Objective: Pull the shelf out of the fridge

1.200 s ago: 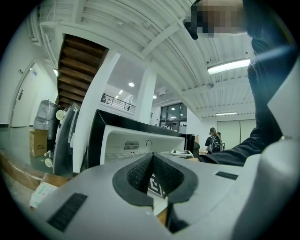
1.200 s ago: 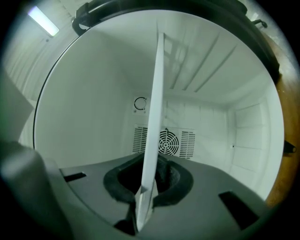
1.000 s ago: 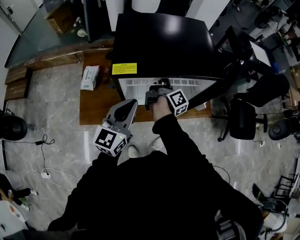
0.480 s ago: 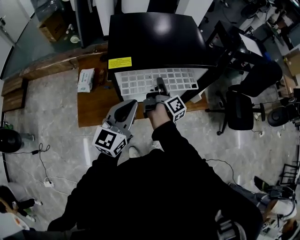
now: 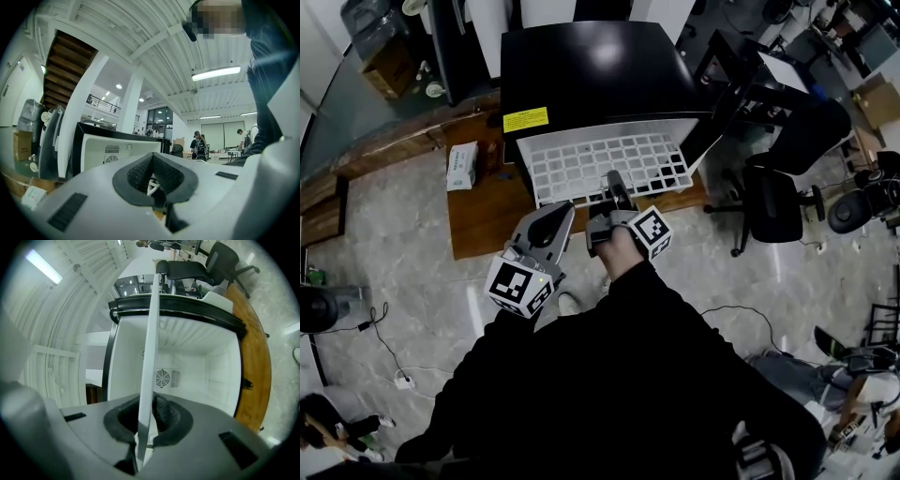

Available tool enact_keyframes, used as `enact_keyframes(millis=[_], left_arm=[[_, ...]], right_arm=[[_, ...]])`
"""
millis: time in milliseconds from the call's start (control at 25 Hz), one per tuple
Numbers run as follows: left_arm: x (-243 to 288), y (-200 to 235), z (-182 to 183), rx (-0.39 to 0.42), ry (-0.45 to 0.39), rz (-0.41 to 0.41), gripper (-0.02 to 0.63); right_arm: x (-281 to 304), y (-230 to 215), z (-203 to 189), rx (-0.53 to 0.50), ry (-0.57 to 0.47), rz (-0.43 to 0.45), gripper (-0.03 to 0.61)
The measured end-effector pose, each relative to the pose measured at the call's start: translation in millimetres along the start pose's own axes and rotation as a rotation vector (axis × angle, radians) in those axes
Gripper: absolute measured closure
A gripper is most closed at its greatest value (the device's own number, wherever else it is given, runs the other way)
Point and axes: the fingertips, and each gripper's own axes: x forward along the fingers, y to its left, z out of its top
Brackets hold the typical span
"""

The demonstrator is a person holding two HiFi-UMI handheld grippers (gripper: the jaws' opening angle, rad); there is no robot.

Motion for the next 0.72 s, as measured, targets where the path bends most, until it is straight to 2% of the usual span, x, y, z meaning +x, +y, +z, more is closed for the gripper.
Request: enact_keyframes(millis=[320,400,480,600,720], left_arm=[[-6.3,-13.8,7.7,0.002,-0.011,-0.038,0.607],[-4.0,-16.3,8.5,0.002,-0.013,-0.049,0.607],[-1.3,-18.5,9.7,0.0,-0.017,-0.06,0.607],[3.6,-22.2,10.8,-0.003,-0.02,-0.075,0.607],[9.7,-27.6,12.7,-0.006,-0.023,-0.092,0.607]], right_arm=[[-81.3,6.0,-7.8,-0.066,0.027,-0.009,0.549],[-95.2,8.2,-4.6,-0.11,0.033,-0.012,0.549],[-104.9,15.3,1.0,-0.193,0.041,-0.003,0.549],[-110.0,38.6,8.7,-0.33,0.06,0.069,0.549],[-112.7,63.5,11.7,-0.522,0.096,0.125,0.549]])
